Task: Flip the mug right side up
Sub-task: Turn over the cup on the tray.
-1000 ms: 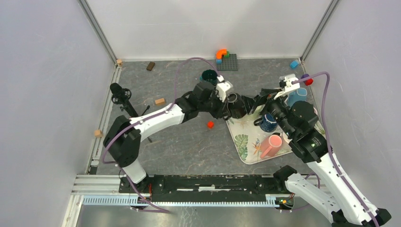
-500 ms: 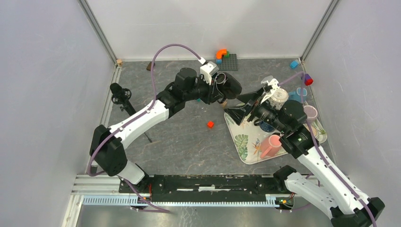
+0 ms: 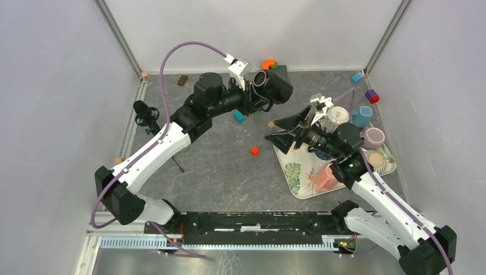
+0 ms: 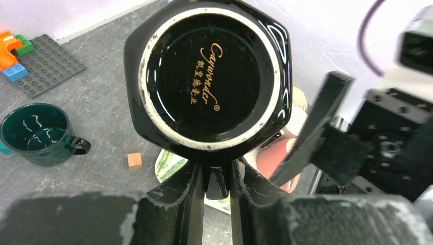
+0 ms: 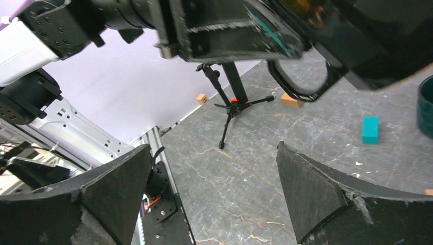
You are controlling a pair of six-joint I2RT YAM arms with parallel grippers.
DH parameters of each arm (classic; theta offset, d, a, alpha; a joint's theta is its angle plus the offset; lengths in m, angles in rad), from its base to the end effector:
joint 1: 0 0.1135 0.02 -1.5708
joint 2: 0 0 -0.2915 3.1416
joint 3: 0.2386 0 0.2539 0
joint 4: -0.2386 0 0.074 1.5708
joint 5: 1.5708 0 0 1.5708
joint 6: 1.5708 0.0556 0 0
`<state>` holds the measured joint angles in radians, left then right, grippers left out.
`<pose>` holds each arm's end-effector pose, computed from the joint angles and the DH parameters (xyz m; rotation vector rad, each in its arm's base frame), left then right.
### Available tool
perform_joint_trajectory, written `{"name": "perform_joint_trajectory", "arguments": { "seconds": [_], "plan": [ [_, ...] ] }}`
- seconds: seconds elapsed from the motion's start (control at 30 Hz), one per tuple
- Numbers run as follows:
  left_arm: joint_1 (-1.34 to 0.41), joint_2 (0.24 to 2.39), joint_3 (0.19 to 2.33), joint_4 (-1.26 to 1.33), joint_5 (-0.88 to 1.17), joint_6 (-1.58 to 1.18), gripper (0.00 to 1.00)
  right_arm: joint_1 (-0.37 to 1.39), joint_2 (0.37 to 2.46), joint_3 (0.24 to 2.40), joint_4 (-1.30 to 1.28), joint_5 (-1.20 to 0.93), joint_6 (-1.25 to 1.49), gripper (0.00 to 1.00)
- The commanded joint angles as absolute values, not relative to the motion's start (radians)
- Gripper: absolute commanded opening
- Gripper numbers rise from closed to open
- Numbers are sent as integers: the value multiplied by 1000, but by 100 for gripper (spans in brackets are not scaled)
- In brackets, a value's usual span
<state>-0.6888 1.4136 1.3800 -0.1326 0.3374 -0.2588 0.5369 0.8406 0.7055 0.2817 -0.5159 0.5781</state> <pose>0.2567 -0.2352 0.4322 0.6423 1.7159 -0.9750 0.1571 0.1254 0.3748 -0.4293 1.5156 1.2606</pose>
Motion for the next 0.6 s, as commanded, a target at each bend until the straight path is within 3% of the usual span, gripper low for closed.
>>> {"name": "perform_joint_trajectory", "arguments": {
  "seconds": [0.0, 0.57],
  "plan": [
    [-685, 1333, 1461, -15, 339, -314, 2, 521, 891, 658, 505, -593, 717, 98],
    [-684, 1283, 1404, 132, 433, -496, 2, 479, 1088, 521, 1241, -597, 1092, 98]
  ]
}}
